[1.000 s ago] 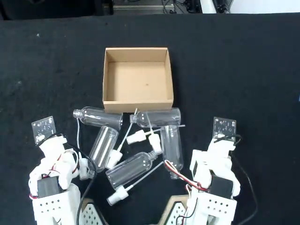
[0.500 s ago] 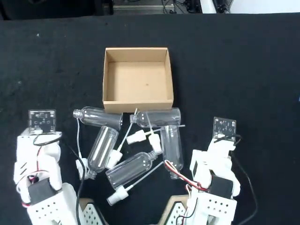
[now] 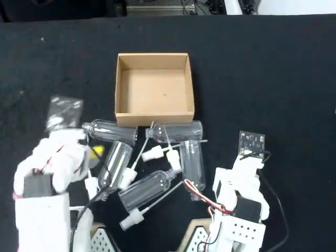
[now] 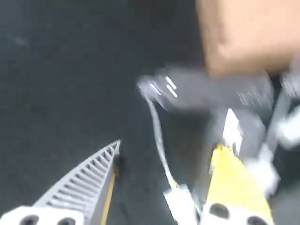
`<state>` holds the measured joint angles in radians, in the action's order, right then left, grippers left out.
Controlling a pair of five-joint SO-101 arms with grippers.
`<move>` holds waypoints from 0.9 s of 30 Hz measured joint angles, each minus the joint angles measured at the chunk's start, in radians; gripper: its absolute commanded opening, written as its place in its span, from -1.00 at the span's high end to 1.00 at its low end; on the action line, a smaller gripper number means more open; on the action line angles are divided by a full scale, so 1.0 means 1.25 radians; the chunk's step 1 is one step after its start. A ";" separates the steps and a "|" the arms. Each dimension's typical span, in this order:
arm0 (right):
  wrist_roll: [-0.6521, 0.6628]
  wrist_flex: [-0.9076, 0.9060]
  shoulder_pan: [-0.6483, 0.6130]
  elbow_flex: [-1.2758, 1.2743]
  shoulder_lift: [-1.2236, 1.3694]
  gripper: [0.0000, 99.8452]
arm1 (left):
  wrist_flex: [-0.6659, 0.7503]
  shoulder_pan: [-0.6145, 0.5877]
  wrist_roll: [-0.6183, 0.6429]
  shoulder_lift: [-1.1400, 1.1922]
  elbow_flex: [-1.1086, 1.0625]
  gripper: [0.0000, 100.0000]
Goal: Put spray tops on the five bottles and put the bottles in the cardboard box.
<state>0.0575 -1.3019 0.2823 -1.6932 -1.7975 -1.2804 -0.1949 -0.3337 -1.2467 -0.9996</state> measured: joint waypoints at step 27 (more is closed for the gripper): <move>0.000 0.000 0.000 0.000 0.000 0.90 | 0.252 0.146 -0.031 0.335 -0.184 0.32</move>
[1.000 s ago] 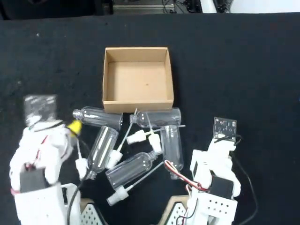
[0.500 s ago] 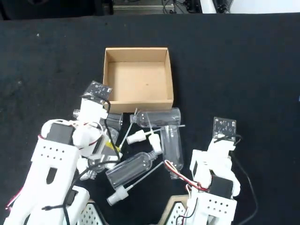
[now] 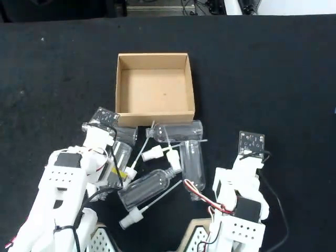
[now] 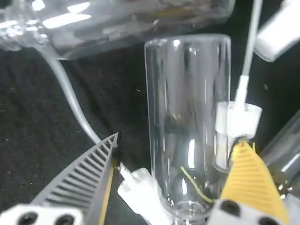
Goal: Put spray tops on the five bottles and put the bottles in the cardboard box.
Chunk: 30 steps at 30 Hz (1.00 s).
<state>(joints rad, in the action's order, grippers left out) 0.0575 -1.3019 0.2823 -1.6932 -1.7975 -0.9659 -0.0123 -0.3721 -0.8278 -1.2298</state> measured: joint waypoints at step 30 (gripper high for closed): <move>0.000 0.000 0.000 0.000 0.000 0.90 | -0.405 0.048 0.002 0.006 0.439 0.66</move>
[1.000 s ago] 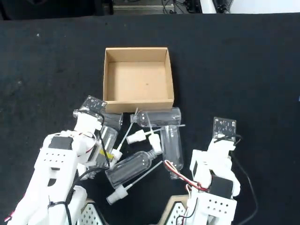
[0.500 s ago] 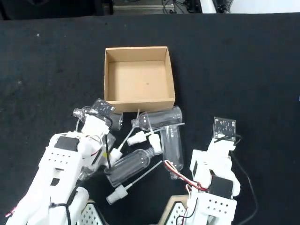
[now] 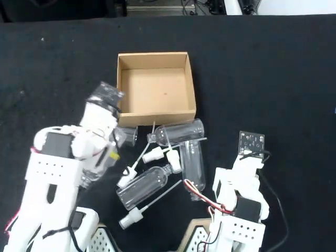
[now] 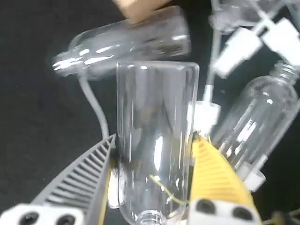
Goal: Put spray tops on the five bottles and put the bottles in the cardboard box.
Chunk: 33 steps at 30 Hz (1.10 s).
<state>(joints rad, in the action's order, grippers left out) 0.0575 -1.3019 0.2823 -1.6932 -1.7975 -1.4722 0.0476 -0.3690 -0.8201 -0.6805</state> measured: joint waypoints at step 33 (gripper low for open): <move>0.000 0.000 0.000 0.000 0.000 0.90 | 0.106 -1.022 0.037 0.599 0.264 0.33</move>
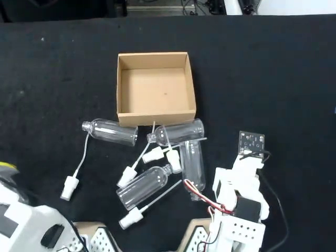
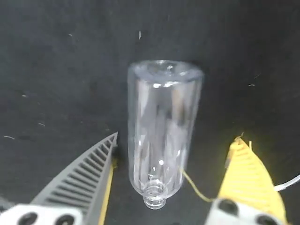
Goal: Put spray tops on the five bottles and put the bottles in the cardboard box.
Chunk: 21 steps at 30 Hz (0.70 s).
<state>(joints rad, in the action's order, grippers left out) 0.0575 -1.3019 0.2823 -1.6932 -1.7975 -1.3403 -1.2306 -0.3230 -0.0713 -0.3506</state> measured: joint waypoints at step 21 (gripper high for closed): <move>0.000 0.000 0.000 0.000 0.000 0.90 | 0.199 -0.039 -0.263 0.136 0.101 0.33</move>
<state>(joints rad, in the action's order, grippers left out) 0.0575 -1.3019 0.2823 -1.6932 -1.7975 -1.0917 -1.2797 -0.6513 0.0990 -0.2248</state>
